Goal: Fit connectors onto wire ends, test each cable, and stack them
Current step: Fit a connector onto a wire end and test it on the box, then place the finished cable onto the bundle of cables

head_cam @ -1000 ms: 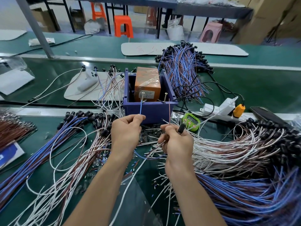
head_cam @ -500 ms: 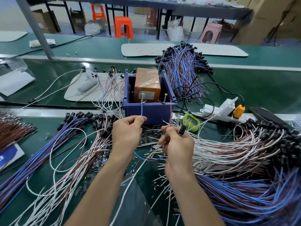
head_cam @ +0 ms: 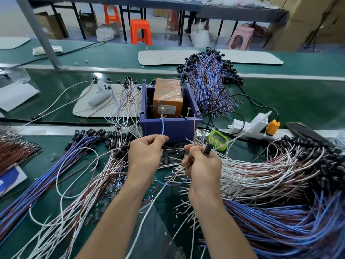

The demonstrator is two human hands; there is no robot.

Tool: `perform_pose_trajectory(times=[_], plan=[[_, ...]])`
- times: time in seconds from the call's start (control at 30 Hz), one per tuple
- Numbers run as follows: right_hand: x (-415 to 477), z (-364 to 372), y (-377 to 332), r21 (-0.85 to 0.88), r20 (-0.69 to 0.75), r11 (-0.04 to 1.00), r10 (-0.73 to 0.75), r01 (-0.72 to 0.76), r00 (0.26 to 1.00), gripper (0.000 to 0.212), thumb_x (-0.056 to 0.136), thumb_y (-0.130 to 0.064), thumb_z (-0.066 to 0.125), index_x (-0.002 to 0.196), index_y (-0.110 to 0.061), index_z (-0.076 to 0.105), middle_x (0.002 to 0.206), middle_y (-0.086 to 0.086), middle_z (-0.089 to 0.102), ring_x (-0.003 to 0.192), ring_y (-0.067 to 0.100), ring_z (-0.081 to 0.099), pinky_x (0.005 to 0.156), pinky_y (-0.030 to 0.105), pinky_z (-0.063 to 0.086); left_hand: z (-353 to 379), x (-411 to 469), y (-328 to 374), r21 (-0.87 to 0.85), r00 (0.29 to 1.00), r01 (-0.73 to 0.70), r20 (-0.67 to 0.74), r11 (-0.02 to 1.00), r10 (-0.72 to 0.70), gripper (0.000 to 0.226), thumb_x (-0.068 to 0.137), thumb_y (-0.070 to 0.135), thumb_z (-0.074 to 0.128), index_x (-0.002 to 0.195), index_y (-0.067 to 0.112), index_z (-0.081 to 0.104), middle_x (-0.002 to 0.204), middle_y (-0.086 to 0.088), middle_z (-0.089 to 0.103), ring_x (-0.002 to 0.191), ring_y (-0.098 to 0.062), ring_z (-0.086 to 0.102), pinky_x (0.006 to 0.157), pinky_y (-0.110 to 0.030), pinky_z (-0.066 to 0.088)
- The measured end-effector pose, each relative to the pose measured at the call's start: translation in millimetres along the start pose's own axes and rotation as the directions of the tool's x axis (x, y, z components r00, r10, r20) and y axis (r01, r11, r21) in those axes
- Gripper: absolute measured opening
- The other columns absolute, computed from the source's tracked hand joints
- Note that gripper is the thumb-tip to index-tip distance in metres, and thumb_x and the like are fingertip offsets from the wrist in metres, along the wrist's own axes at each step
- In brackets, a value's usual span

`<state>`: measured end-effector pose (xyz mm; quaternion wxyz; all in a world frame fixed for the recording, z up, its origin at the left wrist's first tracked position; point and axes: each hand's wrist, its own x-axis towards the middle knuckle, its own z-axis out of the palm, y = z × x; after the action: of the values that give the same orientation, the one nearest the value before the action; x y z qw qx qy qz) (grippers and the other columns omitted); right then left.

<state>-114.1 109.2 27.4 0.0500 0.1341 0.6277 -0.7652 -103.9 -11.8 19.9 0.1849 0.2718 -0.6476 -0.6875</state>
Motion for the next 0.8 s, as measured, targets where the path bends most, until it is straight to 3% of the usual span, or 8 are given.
perform_pose_trajectory(times=[0.43,0.53,0.8], plan=[[0.4,4.3,-2.4,-0.101,0.033,0.995,-0.018,0.021,0.999,0.029,0.096,-0.010,0.055,0.073,-0.017,0.073,0.051,0.002,0.058,0.051,0.015,0.052,0.060,0.035,0.039,-1.3,-0.4,0.3,-0.005,1.000,-0.002,0.007,1.000,0.002,0.028,0.098,0.017,0.064,0.079,0.029,0.081,0.045,0.004,0.042,0.041,-0.010,0.029,0.040,-0.022,0.023],[0.6,3.7,-0.2,-0.146,0.051,0.989,-0.033,0.040,0.998,0.027,0.095,-0.011,0.056,0.075,-0.017,0.073,0.050,-0.001,0.056,0.048,0.013,0.049,0.054,0.033,0.037,-1.9,0.2,-0.1,-0.014,1.000,-0.007,0.006,1.000,0.007,0.025,0.096,0.017,0.067,0.078,0.028,0.081,0.046,0.004,0.044,0.041,-0.011,0.031,0.040,-0.021,0.026],[1.2,2.6,3.7,-0.068,-0.032,0.995,-0.070,0.068,0.997,0.030,0.096,-0.007,0.055,0.072,-0.016,0.071,0.047,-0.001,0.052,0.045,0.014,0.044,0.053,0.033,0.032,-0.9,1.7,-0.2,-0.022,1.000,0.014,-0.006,1.000,-0.014,0.028,0.097,0.018,0.066,0.076,0.028,0.081,0.044,0.003,0.043,0.039,-0.011,0.029,0.040,-0.020,0.024]])
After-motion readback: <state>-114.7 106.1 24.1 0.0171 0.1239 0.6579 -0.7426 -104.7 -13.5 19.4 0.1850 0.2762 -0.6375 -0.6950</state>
